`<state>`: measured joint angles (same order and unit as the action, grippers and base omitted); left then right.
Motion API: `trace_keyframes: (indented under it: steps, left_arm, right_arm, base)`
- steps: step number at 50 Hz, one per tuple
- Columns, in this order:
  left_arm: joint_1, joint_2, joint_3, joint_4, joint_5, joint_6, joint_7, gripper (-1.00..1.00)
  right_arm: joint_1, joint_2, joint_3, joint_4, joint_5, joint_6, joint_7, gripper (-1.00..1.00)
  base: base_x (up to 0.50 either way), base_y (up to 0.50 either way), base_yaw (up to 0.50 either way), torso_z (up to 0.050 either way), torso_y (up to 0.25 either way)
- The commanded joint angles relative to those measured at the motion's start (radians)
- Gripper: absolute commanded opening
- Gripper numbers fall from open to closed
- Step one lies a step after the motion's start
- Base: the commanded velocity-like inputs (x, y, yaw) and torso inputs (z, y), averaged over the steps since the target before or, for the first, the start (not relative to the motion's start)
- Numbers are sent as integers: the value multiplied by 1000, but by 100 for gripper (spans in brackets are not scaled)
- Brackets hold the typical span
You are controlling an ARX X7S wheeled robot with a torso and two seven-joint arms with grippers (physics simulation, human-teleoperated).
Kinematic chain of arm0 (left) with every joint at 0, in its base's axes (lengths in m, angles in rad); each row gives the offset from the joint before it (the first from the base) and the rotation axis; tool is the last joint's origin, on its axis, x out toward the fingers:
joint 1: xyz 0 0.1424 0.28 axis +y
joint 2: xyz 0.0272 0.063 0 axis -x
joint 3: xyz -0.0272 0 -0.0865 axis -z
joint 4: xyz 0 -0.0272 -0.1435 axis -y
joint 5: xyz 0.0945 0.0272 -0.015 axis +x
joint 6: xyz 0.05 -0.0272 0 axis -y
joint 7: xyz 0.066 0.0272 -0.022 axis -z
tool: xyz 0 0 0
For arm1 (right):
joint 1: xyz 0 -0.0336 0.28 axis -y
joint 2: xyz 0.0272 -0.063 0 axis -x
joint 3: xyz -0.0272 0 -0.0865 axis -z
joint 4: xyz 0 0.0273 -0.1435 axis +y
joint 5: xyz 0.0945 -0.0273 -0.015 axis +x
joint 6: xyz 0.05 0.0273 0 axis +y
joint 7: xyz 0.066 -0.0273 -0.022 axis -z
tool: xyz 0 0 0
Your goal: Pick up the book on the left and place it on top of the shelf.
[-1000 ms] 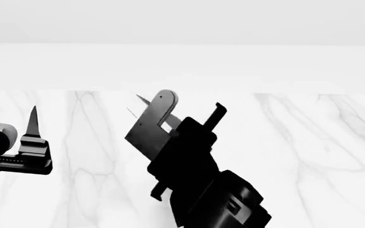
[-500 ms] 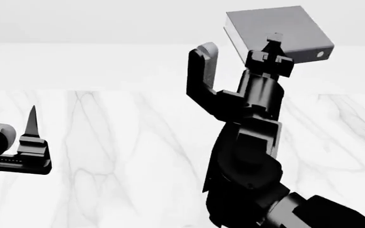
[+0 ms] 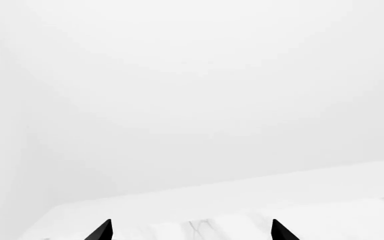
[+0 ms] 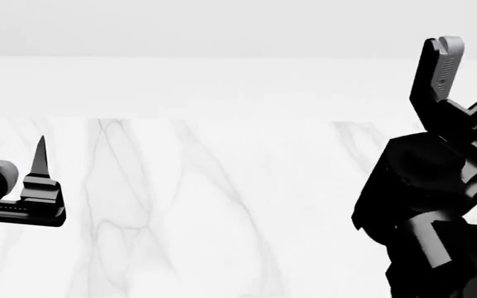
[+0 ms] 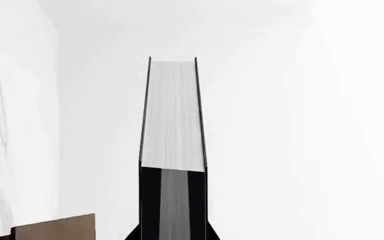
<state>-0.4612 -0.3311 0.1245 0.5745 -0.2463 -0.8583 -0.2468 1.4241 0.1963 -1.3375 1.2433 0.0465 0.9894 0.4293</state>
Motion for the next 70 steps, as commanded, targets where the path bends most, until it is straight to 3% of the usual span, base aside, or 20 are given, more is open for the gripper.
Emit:
trace_keyframes:
  steps: [1, 13, 29, 40, 57, 58, 70]
  left_arm:
    - [4, 16, -25, 3, 1, 3, 22, 100]
    - [13, 12, -24, 1, -1, 9, 18, 100]
    - [30, 6, -28, -5, -3, 25, 13, 100]
    - [35, 3, -24, -7, -2, 28, 8, 100]
    - [53, -1, -30, -12, -6, 44, 3, 100]
    - [54, -2, -31, -12, -6, 44, 3, 100]
    - [59, -5, -33, -7, -11, 45, -1, 100]
  right_arm:
    - [4, 42, -27, 65, -45, 142, 6, -100]
    - [-47, 123, 96, 65, -29, 270, 50, -100]
    - [-103, 205, 286, 65, -43, 287, 227, -100]
    - [-131, 242, 401, 65, -35, 210, 355, -100]
    - [-156, 248, 540, 65, -36, 113, 401, -100]
    - [-156, 248, 543, 65, -39, 109, 407, 100]
    - [-148, 233, 535, 65, -50, 94, 414, 100]
  base:
    - [0, 0, 0, 0, 0]
    - [0, 0, 0, 0, 1]
    - [0, 0, 0, 0, 1]
    - [0, 0, 0, 1, 1]
    - [0, 0, -1, 0, 0]
    - [0, 0, 0, 0, 0]
    - [1, -2, -3, 0, 0]
